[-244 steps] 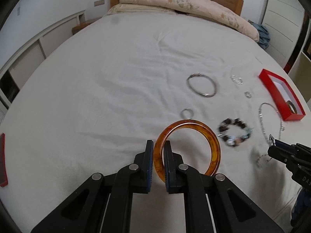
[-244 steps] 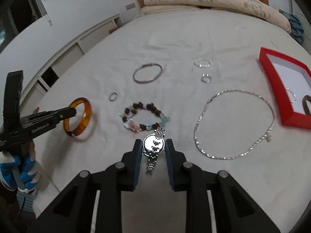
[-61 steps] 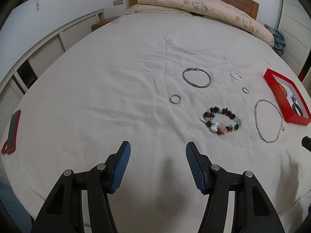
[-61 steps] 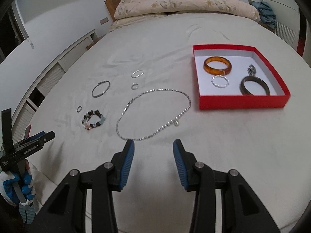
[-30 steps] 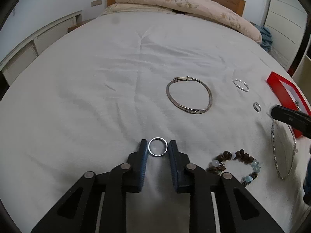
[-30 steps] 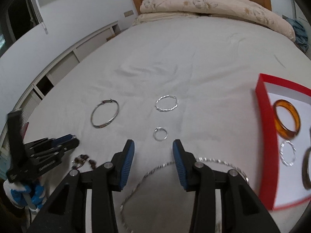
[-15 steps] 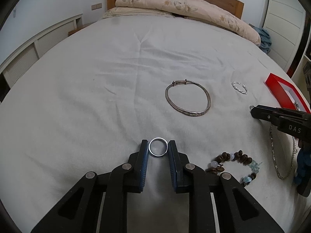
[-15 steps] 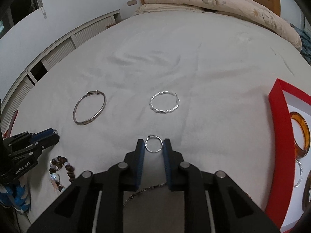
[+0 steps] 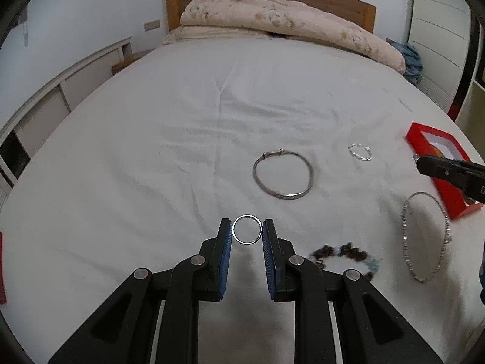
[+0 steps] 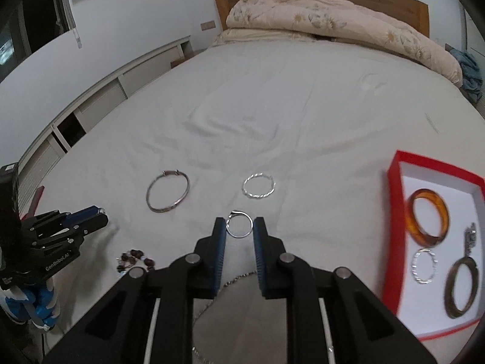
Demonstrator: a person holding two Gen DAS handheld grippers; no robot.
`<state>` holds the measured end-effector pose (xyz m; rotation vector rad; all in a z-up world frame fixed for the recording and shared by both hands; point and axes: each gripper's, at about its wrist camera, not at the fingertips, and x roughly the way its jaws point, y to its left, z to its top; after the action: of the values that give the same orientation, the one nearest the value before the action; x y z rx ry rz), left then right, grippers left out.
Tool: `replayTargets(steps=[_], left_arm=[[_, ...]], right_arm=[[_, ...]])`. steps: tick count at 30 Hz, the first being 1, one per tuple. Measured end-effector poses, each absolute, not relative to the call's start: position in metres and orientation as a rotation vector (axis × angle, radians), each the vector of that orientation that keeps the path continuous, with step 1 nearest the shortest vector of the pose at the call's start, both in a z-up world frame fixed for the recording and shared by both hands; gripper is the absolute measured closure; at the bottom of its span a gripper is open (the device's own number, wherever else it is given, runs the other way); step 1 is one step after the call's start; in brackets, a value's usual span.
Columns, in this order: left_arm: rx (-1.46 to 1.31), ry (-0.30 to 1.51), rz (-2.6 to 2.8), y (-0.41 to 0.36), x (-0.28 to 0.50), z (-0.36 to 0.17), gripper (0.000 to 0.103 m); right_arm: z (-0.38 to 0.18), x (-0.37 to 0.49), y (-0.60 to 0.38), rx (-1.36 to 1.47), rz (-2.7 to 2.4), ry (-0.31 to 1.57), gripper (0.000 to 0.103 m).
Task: Organize jewelry
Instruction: 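Carry the small silver rings over the red box with both grippers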
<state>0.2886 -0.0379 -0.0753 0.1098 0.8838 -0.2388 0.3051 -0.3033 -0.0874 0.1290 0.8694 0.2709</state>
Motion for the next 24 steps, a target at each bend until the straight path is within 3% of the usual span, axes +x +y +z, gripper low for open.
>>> replayTargets(steps=[13, 24], left_arm=[[0.159, 0.816, -0.316, -0.096, 0.263, -0.024, 0.083], [0.196, 0.804, -0.495, -0.209, 0.255, -0.012, 0.083]], right_arm=[[-0.029, 0.253, -0.367, 0.138, 0.183, 0.791, 0.086], [-0.029, 0.213, -0.476, 0.147, 0.013, 0.794, 0.086]])
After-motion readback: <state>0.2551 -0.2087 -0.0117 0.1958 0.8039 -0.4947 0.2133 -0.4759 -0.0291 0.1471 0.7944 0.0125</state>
